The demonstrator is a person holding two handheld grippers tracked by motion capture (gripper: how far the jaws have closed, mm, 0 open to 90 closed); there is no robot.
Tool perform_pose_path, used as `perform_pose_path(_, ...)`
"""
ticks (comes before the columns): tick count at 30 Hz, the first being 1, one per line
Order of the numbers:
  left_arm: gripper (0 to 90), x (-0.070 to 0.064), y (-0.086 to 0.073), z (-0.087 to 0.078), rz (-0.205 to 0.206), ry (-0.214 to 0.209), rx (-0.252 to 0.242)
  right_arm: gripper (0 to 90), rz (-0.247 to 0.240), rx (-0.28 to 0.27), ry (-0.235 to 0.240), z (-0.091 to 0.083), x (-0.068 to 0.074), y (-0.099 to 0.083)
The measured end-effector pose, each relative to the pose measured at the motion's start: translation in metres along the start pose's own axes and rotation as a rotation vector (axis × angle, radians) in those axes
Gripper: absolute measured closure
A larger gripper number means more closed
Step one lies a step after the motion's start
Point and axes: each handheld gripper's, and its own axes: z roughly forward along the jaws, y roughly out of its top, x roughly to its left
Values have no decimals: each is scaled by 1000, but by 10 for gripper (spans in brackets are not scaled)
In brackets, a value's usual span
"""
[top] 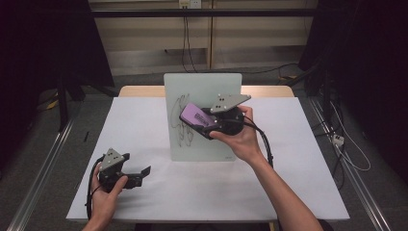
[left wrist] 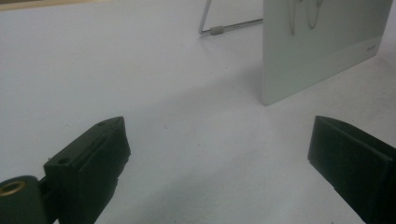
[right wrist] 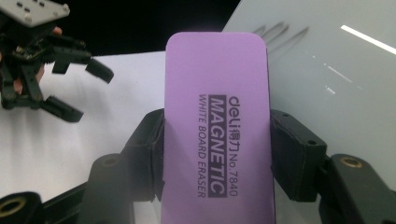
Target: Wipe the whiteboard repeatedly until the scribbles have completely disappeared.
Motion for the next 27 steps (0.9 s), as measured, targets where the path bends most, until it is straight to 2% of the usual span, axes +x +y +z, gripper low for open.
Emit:
perform_pose_path(7,50,0,0,-1,-1,-1,-4,421,-34,5,-45,6,-4,20)
perform_pose_path(18,50,1,0,-1,0,-5,-1,421,-50,-1,-98,11,-13,40)
perform_pose_path(27,50,2,0,-1,2,-3,-1,421,-60,10,-134,16,-17,47)
